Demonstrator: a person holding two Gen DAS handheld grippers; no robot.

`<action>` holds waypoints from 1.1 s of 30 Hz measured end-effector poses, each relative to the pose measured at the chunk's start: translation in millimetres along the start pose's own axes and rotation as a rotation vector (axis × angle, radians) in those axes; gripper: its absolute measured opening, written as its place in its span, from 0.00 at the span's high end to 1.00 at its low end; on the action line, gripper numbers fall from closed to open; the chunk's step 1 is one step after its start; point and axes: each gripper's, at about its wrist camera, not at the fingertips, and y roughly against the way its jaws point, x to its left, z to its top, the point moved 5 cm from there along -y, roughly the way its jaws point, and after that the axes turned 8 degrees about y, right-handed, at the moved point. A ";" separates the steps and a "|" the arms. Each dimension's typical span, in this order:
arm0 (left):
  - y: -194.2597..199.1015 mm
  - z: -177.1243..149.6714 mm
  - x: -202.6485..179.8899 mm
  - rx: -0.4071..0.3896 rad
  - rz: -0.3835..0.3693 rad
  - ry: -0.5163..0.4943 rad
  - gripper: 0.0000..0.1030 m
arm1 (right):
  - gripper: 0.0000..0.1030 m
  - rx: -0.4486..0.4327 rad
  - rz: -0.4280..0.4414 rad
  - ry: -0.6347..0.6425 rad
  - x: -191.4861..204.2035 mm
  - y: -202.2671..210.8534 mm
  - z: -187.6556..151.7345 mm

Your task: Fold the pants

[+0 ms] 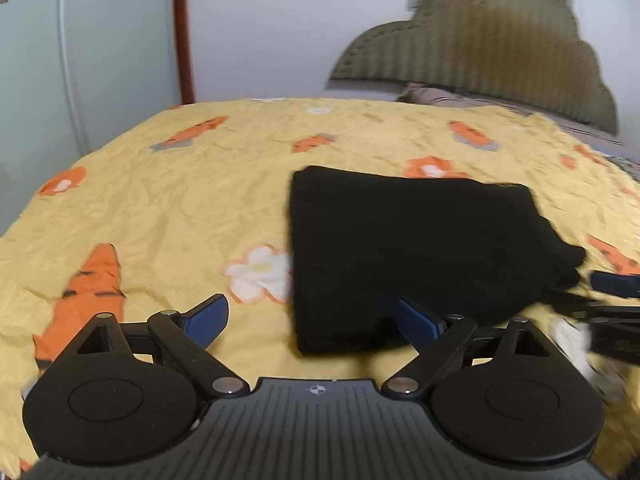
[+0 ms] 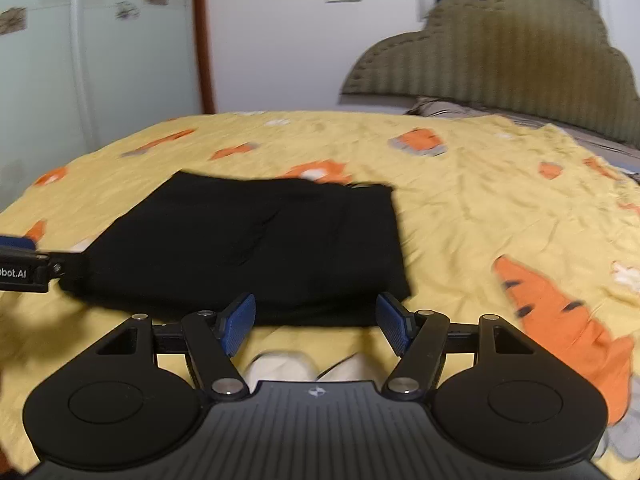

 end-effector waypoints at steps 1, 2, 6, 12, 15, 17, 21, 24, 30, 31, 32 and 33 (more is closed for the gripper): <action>1.2 -5.9 -4.0 0.005 -0.017 -0.003 0.09 | 0.36 0.009 0.005 0.013 5.0 -1.5 -4.3; -0.1 -13.0 -8.2 0.014 -0.034 -0.010 0.09 | 0.36 0.027 -0.001 0.026 8.4 -6.4 -8.4; -18.1 -33.3 -17.1 0.045 -0.060 -0.033 0.10 | 0.34 0.027 -0.052 0.080 17.7 -18.6 -16.4; -23.5 -47.1 -19.6 0.002 -0.017 -0.034 0.03 | 0.28 0.022 -0.069 0.068 17.8 -16.3 -21.8; -23.8 -46.4 -20.9 -0.012 0.000 -0.042 0.00 | 0.26 0.024 -0.057 0.029 13.3 -15.5 -23.4; -25.1 -45.5 -19.4 -0.003 -0.002 -0.029 0.00 | 0.24 0.023 -0.061 0.020 12.9 -14.7 -24.7; -25.8 -46.0 -17.6 -0.004 -0.008 -0.017 0.00 | 0.21 0.013 -0.089 0.042 17.2 -12.4 -26.3; -25.6 -46.2 -17.7 -0.009 -0.007 -0.020 0.00 | 0.21 0.005 -0.098 0.054 18.9 -11.5 -27.1; -25.7 -47.5 -17.5 -0.015 -0.008 -0.021 0.00 | 0.19 0.012 -0.052 -0.016 9.9 -12.6 -27.3; -25.6 -47.9 -17.5 -0.016 -0.009 -0.021 0.00 | 0.19 0.010 -0.047 -0.018 9.8 -12.2 -27.4; -25.5 -48.1 -17.4 -0.017 -0.009 -0.020 0.00 | 0.18 0.008 -0.046 -0.017 10.4 -12.0 -27.4; -25.6 -48.1 -16.9 -0.018 -0.010 -0.021 0.00 | 0.18 0.007 -0.049 -0.013 11.4 -11.9 -27.6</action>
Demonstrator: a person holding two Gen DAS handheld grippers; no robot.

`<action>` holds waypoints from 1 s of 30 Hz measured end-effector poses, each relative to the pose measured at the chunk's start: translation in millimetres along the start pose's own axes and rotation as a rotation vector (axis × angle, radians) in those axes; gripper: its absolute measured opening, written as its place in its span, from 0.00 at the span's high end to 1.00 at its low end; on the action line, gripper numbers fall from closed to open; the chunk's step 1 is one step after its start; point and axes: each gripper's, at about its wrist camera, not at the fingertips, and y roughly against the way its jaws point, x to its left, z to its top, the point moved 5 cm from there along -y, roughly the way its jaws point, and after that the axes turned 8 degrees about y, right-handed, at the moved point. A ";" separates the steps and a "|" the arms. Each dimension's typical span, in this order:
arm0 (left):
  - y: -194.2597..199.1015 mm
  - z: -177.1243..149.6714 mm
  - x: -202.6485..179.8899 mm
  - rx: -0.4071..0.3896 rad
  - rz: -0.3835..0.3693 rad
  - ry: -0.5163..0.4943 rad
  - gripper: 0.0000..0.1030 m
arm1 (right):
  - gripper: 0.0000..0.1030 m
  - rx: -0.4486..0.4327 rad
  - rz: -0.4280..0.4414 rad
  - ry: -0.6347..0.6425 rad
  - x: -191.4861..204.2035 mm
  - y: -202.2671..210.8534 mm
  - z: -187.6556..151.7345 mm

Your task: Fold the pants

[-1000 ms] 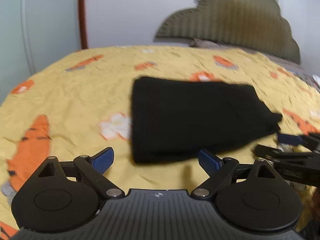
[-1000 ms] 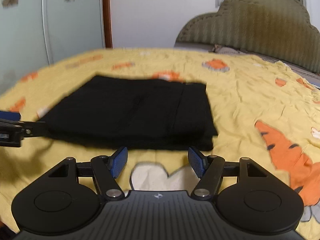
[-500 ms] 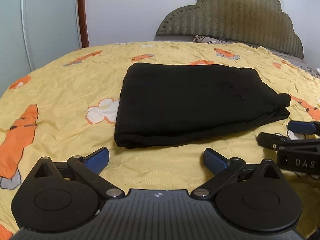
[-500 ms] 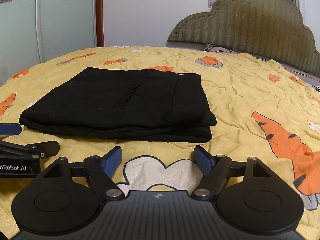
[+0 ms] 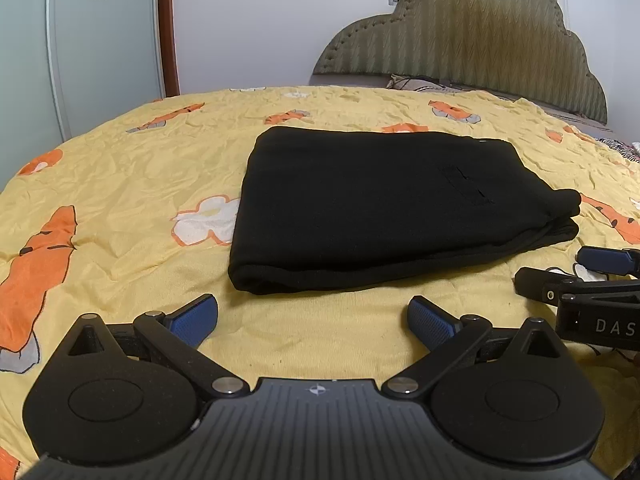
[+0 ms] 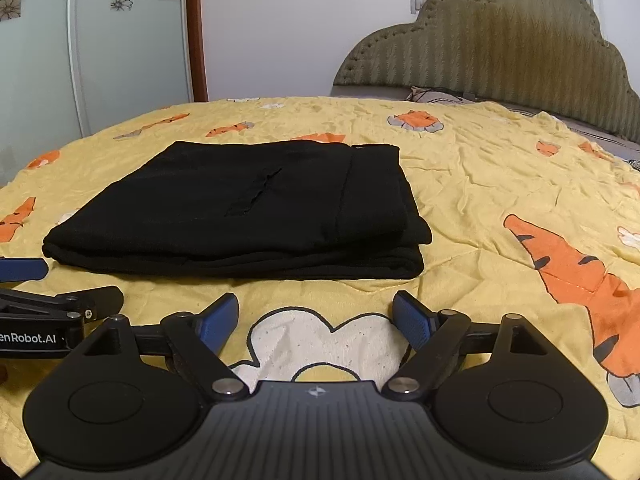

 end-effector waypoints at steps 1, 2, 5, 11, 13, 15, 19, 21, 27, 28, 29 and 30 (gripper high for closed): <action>0.0 -0.1 0.1 0.000 0.000 0.000 0.00 | 0.18 -0.001 -0.004 0.007 1.1 0.3 -0.1; 0.0 -0.1 0.0 -0.001 -0.001 0.000 0.00 | 0.18 -0.001 -0.006 0.012 2.0 0.5 -0.4; 0.0 -0.2 0.0 -0.001 -0.001 0.000 0.00 | 0.18 -0.002 -0.005 0.011 2.2 0.8 -0.8; -0.1 -0.1 0.1 -0.002 -0.001 0.000 0.00 | 0.18 -0.003 -0.012 0.017 2.3 1.3 -0.9; 0.6 -0.1 0.1 -0.003 -0.004 0.001 0.00 | 0.11 -0.001 -0.045 0.032 4.9 2.2 -1.2; 5.0 0.1 0.2 -0.017 -0.005 0.009 0.01 | 0.07 -0.003 -0.095 0.065 9.3 3.6 -1.0; 18.5 2.1 -3.2 -0.038 -0.028 0.025 0.01 | 0.05 -0.028 -0.160 0.123 19.4 11.2 -4.2; 20.7 3.9 -5.0 -0.036 -0.032 0.018 0.01 | 0.05 -0.026 -0.134 0.096 22.0 16.8 -7.5; 8.2 14.0 2.0 -0.026 -0.012 0.049 0.00 | 0.05 -0.079 -0.153 0.134 28.2 24.6 3.3; 5.0 14.3 4.1 -0.022 -0.009 0.053 0.00 | 0.05 -0.090 -0.166 0.150 28.6 24.1 7.2; 0.4 13.3 6.1 -0.013 0.004 0.055 0.00 | 0.05 -0.098 -0.169 0.146 28.0 23.5 10.1; -3.0 10.5 8.2 -0.005 0.013 0.059 0.01 | 0.05 -0.102 -0.154 0.128 26.8 22.1 11.3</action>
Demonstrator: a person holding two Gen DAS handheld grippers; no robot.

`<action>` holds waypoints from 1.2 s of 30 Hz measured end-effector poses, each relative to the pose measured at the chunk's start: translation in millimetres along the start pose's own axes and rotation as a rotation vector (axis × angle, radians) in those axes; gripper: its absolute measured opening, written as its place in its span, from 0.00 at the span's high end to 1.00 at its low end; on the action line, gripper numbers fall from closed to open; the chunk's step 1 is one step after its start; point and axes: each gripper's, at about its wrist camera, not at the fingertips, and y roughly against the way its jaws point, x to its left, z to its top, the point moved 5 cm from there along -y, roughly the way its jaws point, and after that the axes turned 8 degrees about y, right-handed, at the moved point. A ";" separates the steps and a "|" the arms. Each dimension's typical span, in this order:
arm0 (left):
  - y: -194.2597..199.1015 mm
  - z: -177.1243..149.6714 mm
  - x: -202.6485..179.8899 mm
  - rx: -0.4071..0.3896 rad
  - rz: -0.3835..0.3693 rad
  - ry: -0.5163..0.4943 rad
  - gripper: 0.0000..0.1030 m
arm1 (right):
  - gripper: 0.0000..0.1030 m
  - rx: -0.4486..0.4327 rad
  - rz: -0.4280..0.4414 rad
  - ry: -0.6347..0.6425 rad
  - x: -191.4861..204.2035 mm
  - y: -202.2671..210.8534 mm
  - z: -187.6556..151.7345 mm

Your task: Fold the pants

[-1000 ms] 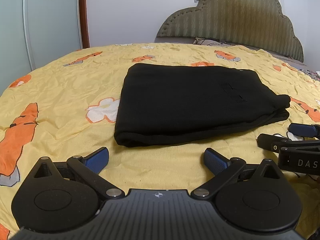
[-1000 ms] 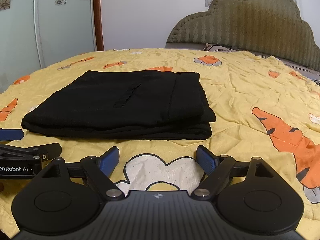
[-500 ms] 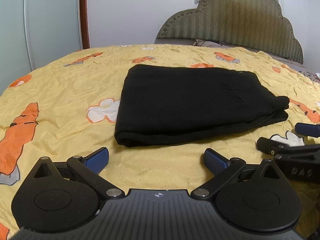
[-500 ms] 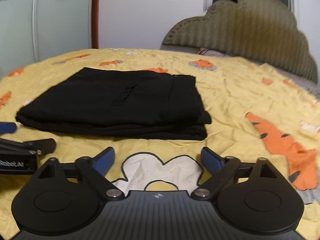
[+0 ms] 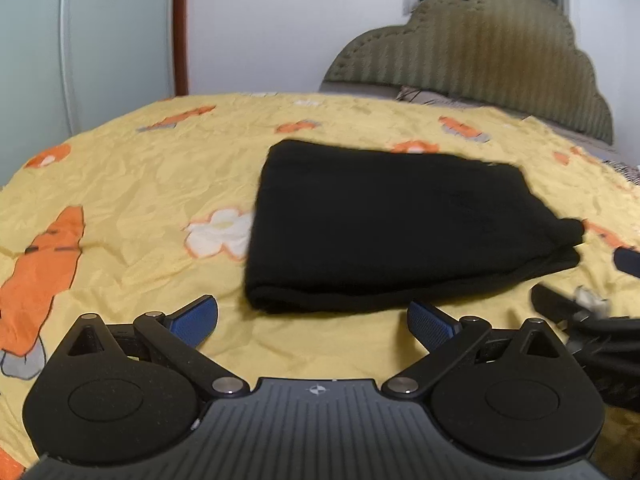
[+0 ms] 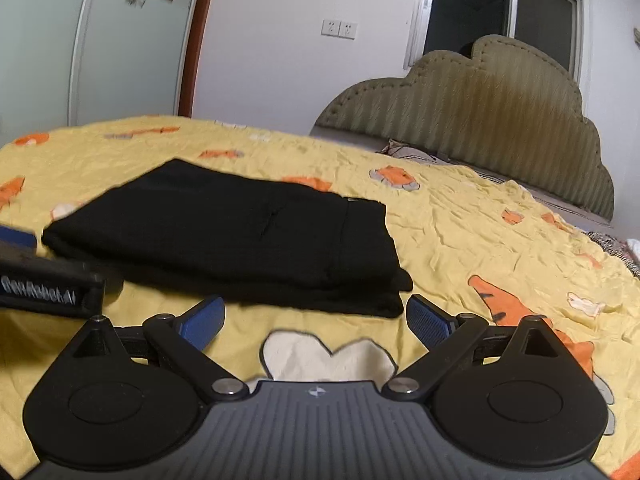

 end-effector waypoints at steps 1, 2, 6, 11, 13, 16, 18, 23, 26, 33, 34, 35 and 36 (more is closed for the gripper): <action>-2.1 -1.7 1.3 0.011 -0.005 0.005 0.01 | 0.03 0.003 0.030 -0.024 -0.7 -2.3 -1.5; -0.8 -1.1 1.8 0.001 -0.014 0.008 0.01 | 0.01 0.016 0.070 -0.048 -0.2 -7.3 -5.5; -1.9 -1.9 -0.9 -0.001 -0.009 -0.009 0.00 | 0.00 0.036 0.132 -0.118 -5.2 -13.7 -12.7; -0.7 -4.2 -3.9 -0.010 0.005 -0.033 0.00 | 0.00 0.044 0.155 -0.162 -9.2 -15.6 -15.0; 0.0 -4.8 -3.9 -0.011 -0.001 -0.035 0.00 | 0.00 0.044 0.153 -0.155 -8.2 -15.4 -15.0; 0.2 -5.1 -3.1 -0.010 -0.007 -0.027 0.00 | 0.00 0.036 0.148 -0.144 -6.5 -14.3 -15.4; 0.3 -5.1 -2.6 -0.009 -0.010 -0.022 0.00 | 0.00 0.032 0.146 -0.141 -5.9 -13.4 -15.7; 0.6 -5.9 -2.7 -0.008 -0.015 -0.016 0.00 | 0.00 0.028 0.146 -0.141 -5.5 -12.4 -15.9; 0.8 -6.0 -2.8 -0.009 -0.015 -0.016 0.00 | 0.00 0.025 0.146 -0.143 -5.8 -11.9 -16.0; 0.7 -6.4 -3.3 -0.008 -0.014 -0.013 0.00 | 0.00 0.025 0.131 -0.157 -7.5 -11.5 -16.5; 0.7 -6.3 -3.1 -0.008 -0.014 -0.014 0.00 | 0.00 0.024 0.125 -0.161 -8.3 -11.2 -16.6; 0.8 -6.3 -3.1 -0.008 -0.014 -0.013 0.00 | 0.00 0.022 0.121 -0.165 -8.8 -11.0 -16.7; 0.8 -6.4 -3.2 -0.008 -0.014 -0.013 0.00 | 0.00 0.021 0.115 -0.168 -9.2 -10.8 -16.7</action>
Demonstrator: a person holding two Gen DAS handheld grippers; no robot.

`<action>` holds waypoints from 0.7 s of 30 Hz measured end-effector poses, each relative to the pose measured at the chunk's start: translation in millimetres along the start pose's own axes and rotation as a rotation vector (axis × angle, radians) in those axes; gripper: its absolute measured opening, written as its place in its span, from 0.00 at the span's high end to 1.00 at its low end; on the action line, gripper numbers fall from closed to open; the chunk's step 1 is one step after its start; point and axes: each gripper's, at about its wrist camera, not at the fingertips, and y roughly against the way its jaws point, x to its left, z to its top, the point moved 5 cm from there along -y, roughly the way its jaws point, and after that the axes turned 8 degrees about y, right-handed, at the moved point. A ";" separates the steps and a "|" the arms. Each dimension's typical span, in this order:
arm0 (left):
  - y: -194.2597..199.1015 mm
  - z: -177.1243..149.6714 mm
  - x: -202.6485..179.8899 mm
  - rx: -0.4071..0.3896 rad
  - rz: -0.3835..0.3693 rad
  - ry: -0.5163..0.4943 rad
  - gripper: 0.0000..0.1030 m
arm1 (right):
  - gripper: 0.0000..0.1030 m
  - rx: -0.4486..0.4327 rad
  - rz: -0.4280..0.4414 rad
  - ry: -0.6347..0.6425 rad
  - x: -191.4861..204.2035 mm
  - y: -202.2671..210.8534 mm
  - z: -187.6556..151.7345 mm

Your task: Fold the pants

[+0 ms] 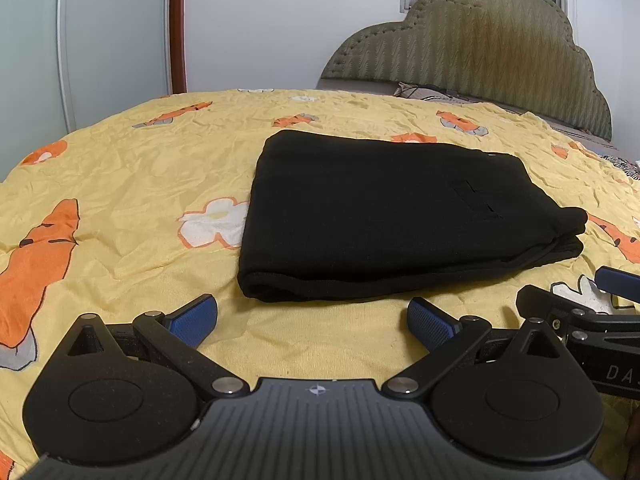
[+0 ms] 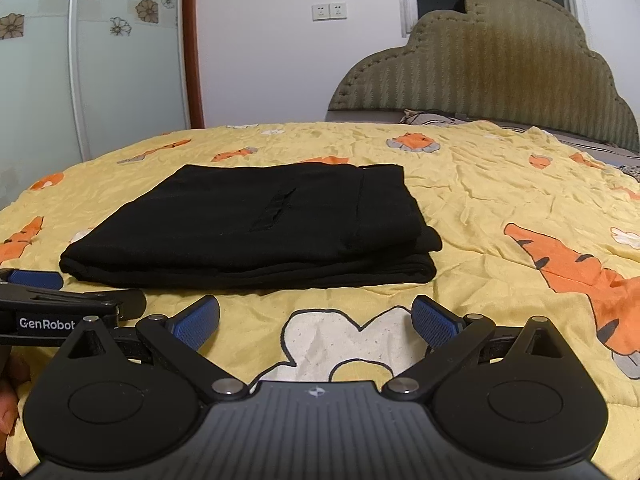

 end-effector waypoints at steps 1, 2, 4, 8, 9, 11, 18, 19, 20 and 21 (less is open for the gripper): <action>0.0 0.1 0.2 0.000 0.000 0.000 0.00 | 0.00 0.000 -0.005 -0.003 -0.6 0.1 -0.1; 0.0 0.1 0.2 0.000 0.000 0.000 0.00 | 0.00 0.001 -0.006 -0.005 -0.6 0.2 0.0; 0.0 0.2 0.3 0.000 0.000 0.000 0.01 | 0.00 0.001 -0.001 -0.005 -1.0 0.4 0.1; 0.9 -0.2 0.3 -0.009 -0.003 0.008 0.01 | 0.00 -0.011 -0.007 -0.016 -2.9 1.7 -0.1; 1.3 -0.3 0.3 -0.011 -0.004 0.011 0.01 | 0.00 -0.018 -0.008 -0.022 -3.3 2.2 -0.2; 2.4 -0.1 1.2 -0.019 -0.004 0.022 0.01 | 0.00 -0.034 -0.014 -0.039 -5.4 3.5 -0.4; 2.9 0.0 0.4 -0.017 -0.001 0.022 0.01 | 0.00 -0.028 -0.001 -0.020 -3.7 2.2 0.7; 2.8 0.0 0.7 -0.017 -0.001 0.021 0.01 | 0.00 -0.030 -0.004 -0.017 -2.9 2.6 0.6; 2.9 0.0 0.5 -0.017 -0.001 0.021 0.01 | 0.00 -0.032 -0.003 -0.019 -2.6 2.9 0.5; 2.9 0.0 0.4 -0.017 0.000 0.020 0.01 | 0.00 -0.032 -0.002 -0.019 -2.4 3.0 0.4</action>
